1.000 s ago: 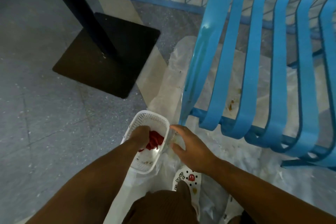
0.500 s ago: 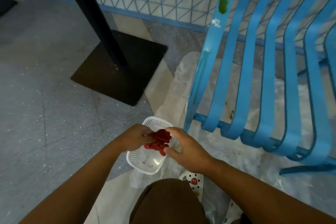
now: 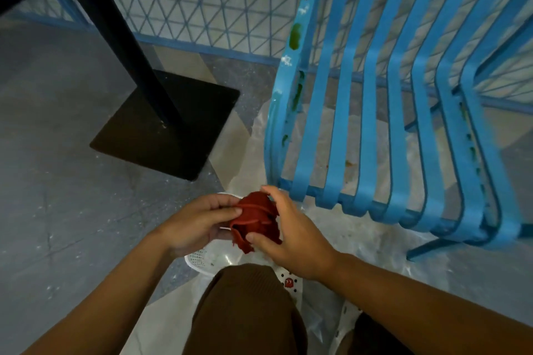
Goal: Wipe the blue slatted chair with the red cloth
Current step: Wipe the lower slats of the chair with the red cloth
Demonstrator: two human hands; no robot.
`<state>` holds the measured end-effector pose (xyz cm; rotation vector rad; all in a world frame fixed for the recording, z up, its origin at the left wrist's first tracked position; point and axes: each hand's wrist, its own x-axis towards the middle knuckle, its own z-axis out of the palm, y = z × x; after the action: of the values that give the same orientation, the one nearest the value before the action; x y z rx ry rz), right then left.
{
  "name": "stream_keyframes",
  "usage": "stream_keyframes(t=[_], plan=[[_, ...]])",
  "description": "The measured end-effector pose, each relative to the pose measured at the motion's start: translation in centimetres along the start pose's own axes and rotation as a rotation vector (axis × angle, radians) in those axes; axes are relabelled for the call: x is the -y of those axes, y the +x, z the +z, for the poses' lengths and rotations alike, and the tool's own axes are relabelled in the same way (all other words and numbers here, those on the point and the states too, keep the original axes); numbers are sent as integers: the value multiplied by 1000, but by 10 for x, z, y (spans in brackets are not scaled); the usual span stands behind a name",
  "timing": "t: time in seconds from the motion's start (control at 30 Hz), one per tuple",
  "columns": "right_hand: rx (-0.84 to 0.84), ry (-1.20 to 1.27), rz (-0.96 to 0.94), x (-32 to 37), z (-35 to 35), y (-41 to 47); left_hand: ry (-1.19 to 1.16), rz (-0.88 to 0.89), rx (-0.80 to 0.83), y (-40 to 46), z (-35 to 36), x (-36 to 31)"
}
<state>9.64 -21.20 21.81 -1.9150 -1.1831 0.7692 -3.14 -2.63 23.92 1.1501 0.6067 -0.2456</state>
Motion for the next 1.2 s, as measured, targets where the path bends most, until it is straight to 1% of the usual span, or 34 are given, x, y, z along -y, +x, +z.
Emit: stream_keyframes(t=[0.1, 0.23, 0.3, 0.4, 0.53, 0.7, 0.83, 0.97, 1.03, 1.1, 1.2], plan=[[-60, -35, -52, 4, -29, -13, -30, 29, 40, -2, 25, -14], [-167, -64, -194, 8, -63, -29, -101, 82, 78, 1, 60, -35], [-237, -76, -216, 10, -79, -37, -120, 98, 98, 3, 80, -47], [-320, -115, -238, 10, -106, -55, -118, 105, 96, 12, 115, -65], [-349, -185, -232, 8, -136, -74, -137, 107, 127, 26, 158, -82], [-497, -119, -201, -5, -168, -107, -161, 63, 211, 45, 213, -93], [-575, -107, -146, -24, -191, -141, -20, 30, 245, 59, 250, -95], [-629, -115, -81, -44, -213, -189, 250, 59, 348, 72, 285, -89], [-672, -104, -61, -55, -219, -213, 373, 85, 363, 77, 301, -84], [-727, -93, -26, -67, -225, -236, 516, 135, 347, 86, 319, -79], [-786, -97, 59, -84, -229, -265, 707, 271, 287, 103, 340, -68]])
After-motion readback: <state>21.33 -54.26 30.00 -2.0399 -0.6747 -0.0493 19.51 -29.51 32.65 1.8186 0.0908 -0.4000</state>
